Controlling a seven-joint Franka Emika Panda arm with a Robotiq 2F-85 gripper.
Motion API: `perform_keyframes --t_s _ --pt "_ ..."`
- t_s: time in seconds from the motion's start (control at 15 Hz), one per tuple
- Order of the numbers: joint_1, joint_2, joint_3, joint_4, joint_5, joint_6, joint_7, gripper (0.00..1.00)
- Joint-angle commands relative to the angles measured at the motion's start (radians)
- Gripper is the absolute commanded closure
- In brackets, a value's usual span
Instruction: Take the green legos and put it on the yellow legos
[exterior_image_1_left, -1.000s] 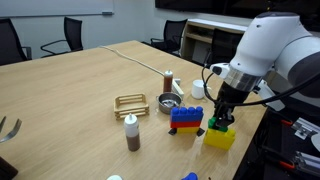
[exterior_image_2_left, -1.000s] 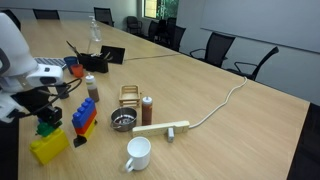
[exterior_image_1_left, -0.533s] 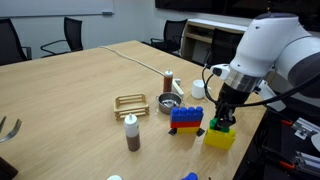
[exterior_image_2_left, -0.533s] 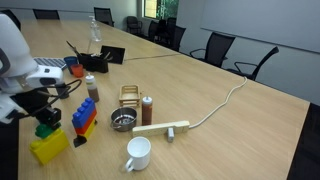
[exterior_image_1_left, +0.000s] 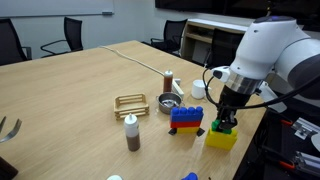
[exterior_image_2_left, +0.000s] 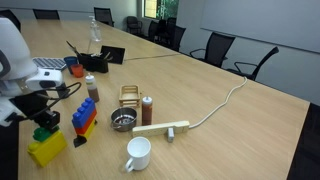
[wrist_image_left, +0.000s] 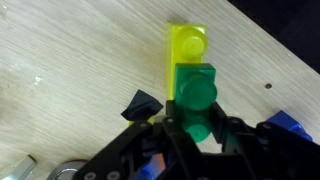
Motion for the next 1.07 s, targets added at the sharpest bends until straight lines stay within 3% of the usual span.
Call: perform_keyframes --t_s 0.0,0.4,0.87,0.93,1.0 --pt "-0.011 0.03 -0.003 0.01 -0.016 0.043 -0.018 0.9" --pt "-0.024 0.103 -0.01 0.022 -0.006 0.108 -0.041 0.9" --pt "-0.033 0.111 -0.022 0.025 -0.017 0.107 -0.031 0.9" --pt "-0.034 0.112 -0.019 0.026 -0.01 0.104 -0.034 0.69" --pt "-0.035 0.114 -0.013 0.027 0.0 0.104 -0.039 0.4"
